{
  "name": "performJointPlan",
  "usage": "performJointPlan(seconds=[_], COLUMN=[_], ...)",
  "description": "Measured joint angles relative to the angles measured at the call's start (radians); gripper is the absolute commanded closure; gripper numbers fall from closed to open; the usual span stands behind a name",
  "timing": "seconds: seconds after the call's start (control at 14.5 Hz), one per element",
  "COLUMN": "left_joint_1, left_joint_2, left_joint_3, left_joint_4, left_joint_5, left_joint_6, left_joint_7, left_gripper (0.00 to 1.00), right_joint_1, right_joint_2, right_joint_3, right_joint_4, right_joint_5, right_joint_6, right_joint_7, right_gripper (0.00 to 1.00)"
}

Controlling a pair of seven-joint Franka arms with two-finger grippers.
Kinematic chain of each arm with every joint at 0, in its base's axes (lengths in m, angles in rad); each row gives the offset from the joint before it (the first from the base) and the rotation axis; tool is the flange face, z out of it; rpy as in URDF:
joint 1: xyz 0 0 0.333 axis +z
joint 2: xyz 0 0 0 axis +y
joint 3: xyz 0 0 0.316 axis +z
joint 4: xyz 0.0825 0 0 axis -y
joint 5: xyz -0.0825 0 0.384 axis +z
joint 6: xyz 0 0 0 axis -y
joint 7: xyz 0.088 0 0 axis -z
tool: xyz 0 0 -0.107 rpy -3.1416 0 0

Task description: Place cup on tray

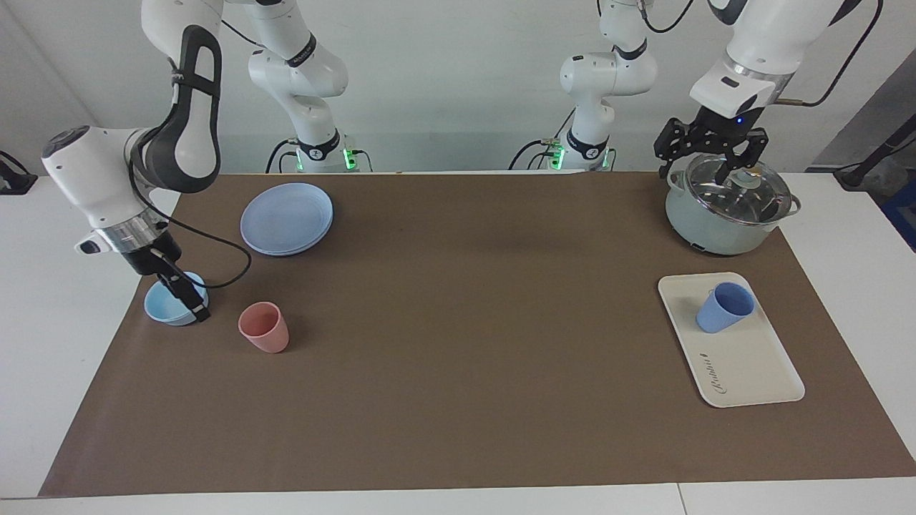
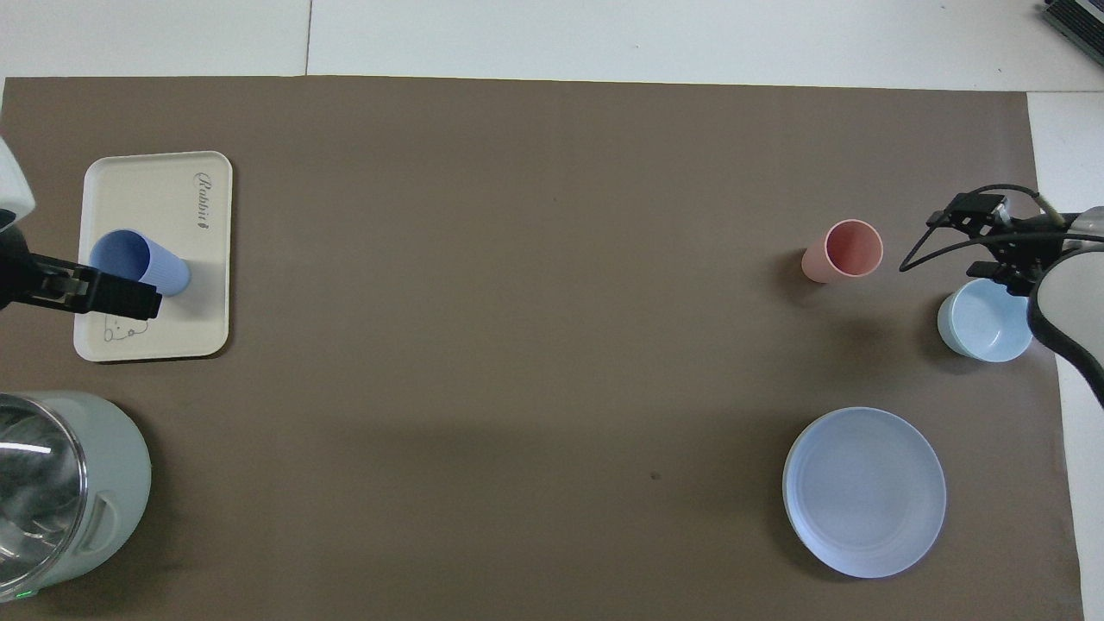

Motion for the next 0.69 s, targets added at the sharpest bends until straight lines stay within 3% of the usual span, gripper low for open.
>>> performJointPlan(seconds=[0.14, 0.69], left_joint_1=[0.002, 0.037], left_joint_2=[0.025, 0.021], left_joint_3=[0.004, 0.006], left_joint_4=[0.048, -0.04], left_joint_5=[0.002, 0.004], left_joint_6=[-0.028, 0.01], left_joint_7=[-0.003, -0.007], left_gripper=[0.0, 0.0], right_joint_1=[0.024, 0.254], right_joint_2=[-0.039, -0.114], right_joint_3=[0.006, 0.018], right_joint_4=[-0.001, -0.002], right_joint_5=[-0.093, -0.273], right_joint_6=[-0.087, -0.337], right_joint_7=[0.0, 0.0], right_gripper=[0.01, 0.01])
